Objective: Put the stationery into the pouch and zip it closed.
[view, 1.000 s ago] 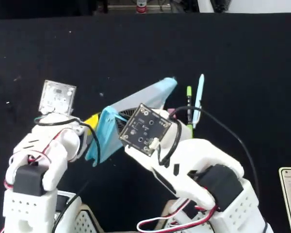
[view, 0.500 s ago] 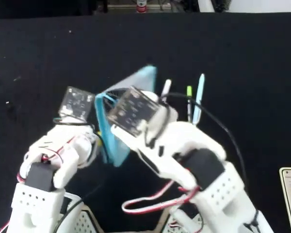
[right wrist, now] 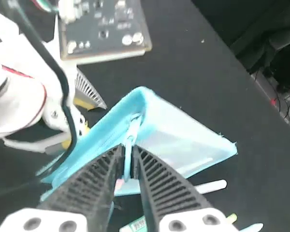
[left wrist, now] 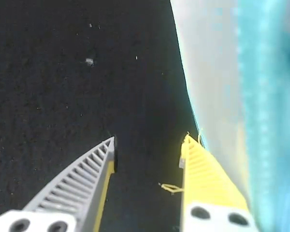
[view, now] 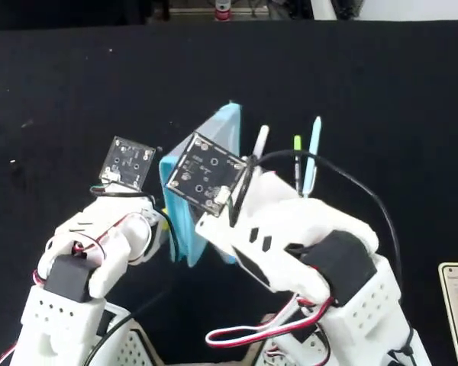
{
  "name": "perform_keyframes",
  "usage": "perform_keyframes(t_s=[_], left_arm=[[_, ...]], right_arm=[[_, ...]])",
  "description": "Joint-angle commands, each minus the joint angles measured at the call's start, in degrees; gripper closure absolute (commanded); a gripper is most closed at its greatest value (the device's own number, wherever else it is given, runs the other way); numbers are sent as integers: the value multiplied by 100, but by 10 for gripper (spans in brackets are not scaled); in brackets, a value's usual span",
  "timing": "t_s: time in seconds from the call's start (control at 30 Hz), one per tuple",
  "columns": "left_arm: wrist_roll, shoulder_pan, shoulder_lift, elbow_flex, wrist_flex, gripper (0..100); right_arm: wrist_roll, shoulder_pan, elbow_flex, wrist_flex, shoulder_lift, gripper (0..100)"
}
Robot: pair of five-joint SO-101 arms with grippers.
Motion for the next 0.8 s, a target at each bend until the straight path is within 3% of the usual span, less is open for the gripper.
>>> perform_keyframes(t_s=[0.0,0.27,0.57,0.77], left_arm=[[88,66,9,-48,-167,776],[97,75,-18,-92,-211,775],[62,13,-26,-119,-185,713],[-246,-1051,-26,-1007,255,713]], right_arm=[[-53,-35,31,44,-101,988],[-273,-26,927,-914,-145,988],[-237,-9,374,-1248,-145,988],[-237,0,338,-1213,-119,988]])
